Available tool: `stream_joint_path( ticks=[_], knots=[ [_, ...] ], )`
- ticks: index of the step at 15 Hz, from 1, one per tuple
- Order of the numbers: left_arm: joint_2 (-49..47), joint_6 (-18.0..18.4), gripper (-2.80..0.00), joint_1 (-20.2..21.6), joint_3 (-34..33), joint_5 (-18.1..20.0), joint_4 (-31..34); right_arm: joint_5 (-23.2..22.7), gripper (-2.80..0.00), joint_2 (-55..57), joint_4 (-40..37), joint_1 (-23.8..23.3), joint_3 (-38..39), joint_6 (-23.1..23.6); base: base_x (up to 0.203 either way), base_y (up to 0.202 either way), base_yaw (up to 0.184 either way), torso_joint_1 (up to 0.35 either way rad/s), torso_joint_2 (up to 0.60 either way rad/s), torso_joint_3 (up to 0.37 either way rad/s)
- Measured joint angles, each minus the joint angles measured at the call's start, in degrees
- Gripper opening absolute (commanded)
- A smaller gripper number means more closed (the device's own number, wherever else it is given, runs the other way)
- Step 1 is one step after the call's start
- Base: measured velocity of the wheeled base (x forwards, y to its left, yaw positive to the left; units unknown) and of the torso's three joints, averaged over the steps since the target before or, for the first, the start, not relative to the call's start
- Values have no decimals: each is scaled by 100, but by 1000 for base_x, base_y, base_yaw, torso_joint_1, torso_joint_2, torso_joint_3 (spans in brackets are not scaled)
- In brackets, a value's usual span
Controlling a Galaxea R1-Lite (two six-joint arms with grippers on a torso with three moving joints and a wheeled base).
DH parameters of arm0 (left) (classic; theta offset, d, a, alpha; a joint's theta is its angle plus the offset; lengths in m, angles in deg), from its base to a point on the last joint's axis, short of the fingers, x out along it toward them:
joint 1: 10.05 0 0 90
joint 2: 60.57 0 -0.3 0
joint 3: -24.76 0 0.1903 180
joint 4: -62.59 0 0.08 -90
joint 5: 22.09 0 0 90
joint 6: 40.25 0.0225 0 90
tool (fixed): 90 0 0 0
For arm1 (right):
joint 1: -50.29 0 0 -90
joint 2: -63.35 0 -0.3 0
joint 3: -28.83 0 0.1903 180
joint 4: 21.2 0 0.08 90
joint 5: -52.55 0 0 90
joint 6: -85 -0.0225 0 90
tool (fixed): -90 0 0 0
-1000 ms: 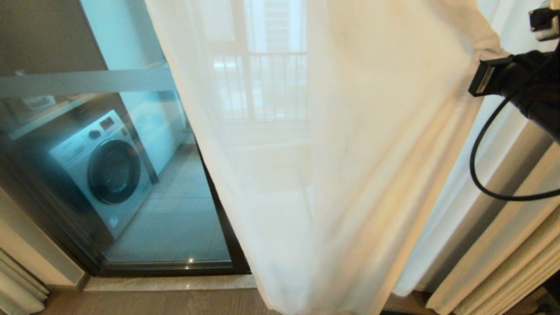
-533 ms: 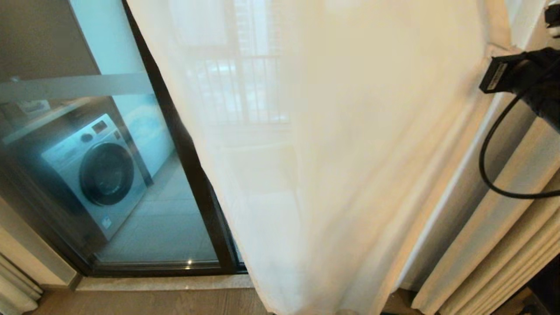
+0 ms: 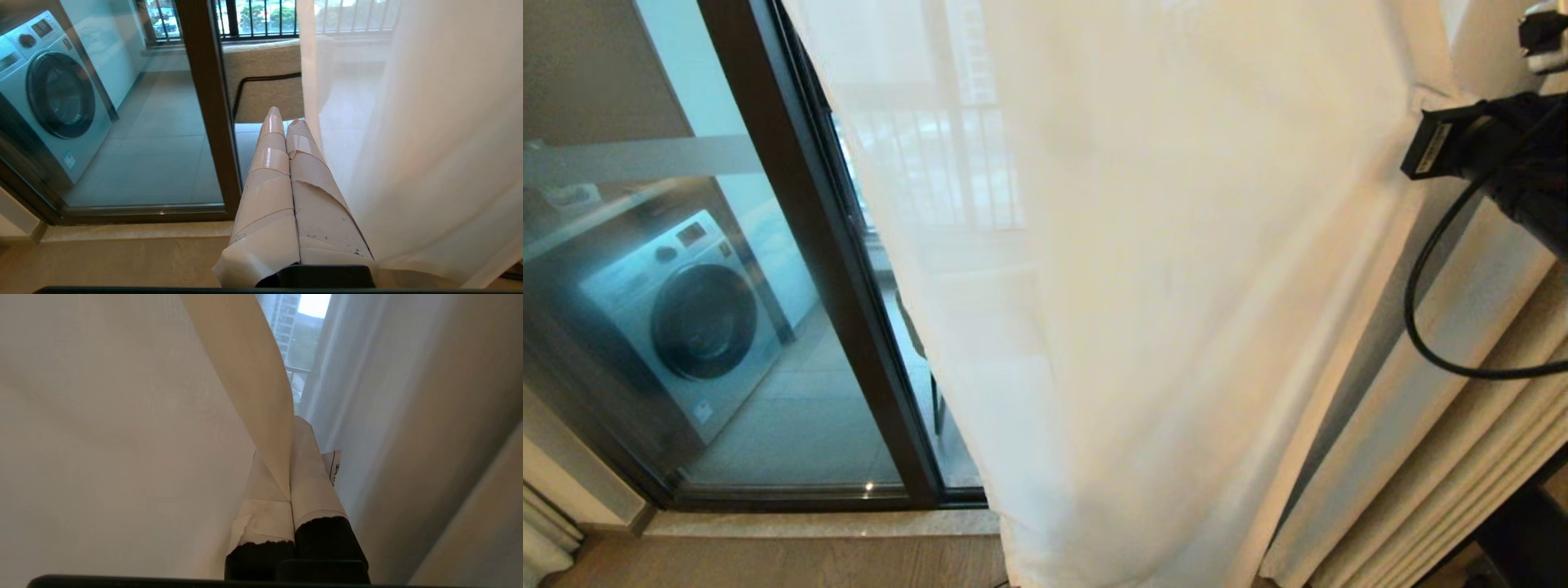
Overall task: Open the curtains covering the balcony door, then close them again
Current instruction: Pull the inner curtains open on both sides
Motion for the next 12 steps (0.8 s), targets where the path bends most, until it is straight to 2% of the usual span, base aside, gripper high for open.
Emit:
stream_joint_path(
  ticks=[7,12],
  knots=[
    [0,0,-280,2,0,2,0,3,-280,-15,8,9,32,0,0,-184,1,0,1,4],
    [0,-1,-280,-5,0,-2,5,0,-280,-62,42,13,110,0,0,-23,1,11,2,2]
  ],
)
